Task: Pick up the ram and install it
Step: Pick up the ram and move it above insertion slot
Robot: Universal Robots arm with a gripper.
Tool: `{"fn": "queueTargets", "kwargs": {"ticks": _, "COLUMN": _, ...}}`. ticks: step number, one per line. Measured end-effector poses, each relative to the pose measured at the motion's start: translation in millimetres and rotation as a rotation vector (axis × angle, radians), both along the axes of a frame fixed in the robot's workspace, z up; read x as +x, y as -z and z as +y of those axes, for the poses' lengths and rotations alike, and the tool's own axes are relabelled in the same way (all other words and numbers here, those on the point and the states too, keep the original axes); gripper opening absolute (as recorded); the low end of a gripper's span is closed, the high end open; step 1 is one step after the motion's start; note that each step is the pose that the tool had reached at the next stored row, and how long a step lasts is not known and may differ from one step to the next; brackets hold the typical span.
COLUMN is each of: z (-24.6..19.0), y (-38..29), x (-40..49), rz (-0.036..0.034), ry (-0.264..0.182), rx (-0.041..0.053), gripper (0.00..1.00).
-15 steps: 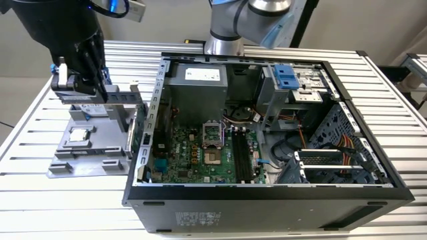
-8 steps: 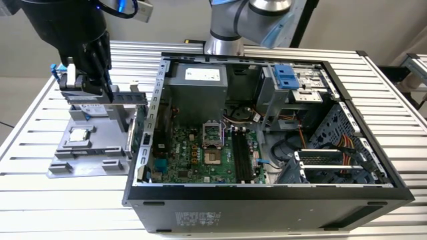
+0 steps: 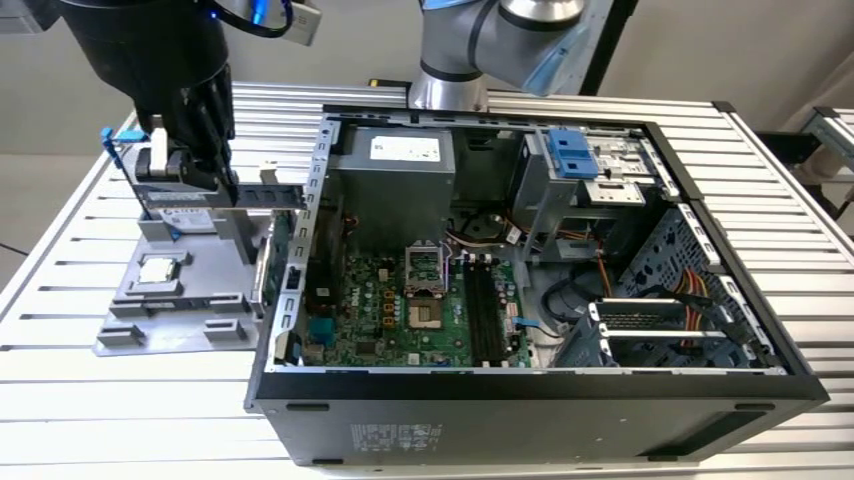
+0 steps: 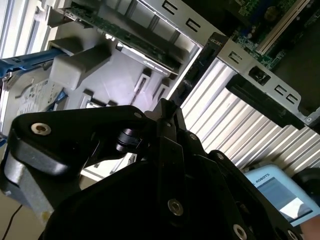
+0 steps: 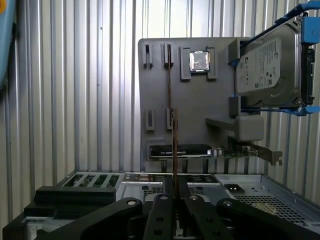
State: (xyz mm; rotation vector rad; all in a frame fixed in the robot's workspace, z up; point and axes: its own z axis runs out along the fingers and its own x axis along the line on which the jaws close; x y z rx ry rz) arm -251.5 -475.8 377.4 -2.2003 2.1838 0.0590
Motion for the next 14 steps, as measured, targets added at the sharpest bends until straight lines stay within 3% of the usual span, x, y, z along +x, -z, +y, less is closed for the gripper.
{"fn": "queueTargets", "kwargs": {"ticks": 14, "z": 0.0, "y": 0.0, "x": 10.2, "rz": 0.0, "ry": 0.0, "rx": 0.0, "gripper": 0.0}}
